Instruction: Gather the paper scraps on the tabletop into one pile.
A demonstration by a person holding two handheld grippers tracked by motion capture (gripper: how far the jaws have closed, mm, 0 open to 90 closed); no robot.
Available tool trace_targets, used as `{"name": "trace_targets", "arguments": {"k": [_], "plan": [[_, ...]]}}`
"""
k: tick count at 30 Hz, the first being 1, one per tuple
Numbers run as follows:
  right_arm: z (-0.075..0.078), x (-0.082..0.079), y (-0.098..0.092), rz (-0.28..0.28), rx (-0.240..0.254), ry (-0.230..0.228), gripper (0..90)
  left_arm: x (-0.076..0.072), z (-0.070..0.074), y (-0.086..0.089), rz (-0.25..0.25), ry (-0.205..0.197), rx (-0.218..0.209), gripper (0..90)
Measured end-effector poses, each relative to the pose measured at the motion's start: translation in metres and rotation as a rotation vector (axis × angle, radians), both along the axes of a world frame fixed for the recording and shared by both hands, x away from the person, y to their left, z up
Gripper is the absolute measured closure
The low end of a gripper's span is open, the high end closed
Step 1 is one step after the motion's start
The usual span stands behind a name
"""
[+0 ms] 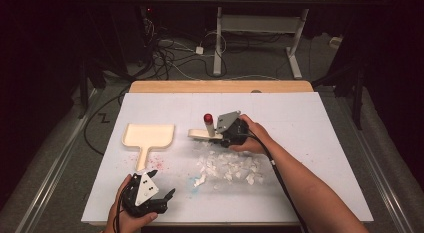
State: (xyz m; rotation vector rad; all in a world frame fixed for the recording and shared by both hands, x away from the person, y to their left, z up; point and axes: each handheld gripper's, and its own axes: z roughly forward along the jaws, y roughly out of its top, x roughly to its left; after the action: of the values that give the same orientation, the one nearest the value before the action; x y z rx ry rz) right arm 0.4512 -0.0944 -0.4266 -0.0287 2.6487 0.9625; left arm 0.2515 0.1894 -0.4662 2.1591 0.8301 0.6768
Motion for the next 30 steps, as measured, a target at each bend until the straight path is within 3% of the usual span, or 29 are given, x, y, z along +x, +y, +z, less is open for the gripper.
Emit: {"name": "trace_targets", "arguments": {"k": [1, 5, 7, 16, 18, 22, 24, 25, 30], "plan": [[0.001, -0.009, -0.005, 0.062, -0.021, 0.007, 67.7, 0.0, 0.0, -0.001, 0.001, 0.0, -0.002, 19.7], [0.003, -0.024, -0.013, 0.101, -0.048, 0.011, 67.7, 0.0, 0.0, -0.003, -0.009, 0.002, 0.008, 19.7], [0.004, -0.035, -0.022, 0.155, -0.041, 0.014, 67.7, 0.0, 0.0, -0.004, -0.013, 0.004, 0.01, 19.7], [0.01, -0.058, -0.046, 0.172, -0.015, 0.015, 67.8, -0.001, -0.001, -0.006, -0.03, 0.012, 0.02, 19.7], [0.012, -0.061, -0.052, 0.153, -0.011, 0.013, 67.8, -0.001, -0.001, -0.007, -0.029, 0.025, 0.018, 19.7], [0.02, -0.061, -0.063, 0.07, 0.051, -0.044, 67.9, 0.0, -0.001, -0.007, -0.036, 0.014, 0.022, 19.7], [0.023, -0.06, -0.066, 0.053, 0.067, -0.046, 67.8, 0.0, -0.001, -0.008, -0.036, 0.026, 0.018, 19.7], [0.028, -0.059, -0.073, 0.011, 0.108, -0.057, 67.8, 0.0, -0.001, -0.008, -0.037, 0.026, 0.018, 19.7], [0.039, -0.06, -0.083, -0.07, 0.138, -0.058, 67.8, 0.001, -0.003, -0.008, -0.046, 0.034, 0.019, 19.7]]}}
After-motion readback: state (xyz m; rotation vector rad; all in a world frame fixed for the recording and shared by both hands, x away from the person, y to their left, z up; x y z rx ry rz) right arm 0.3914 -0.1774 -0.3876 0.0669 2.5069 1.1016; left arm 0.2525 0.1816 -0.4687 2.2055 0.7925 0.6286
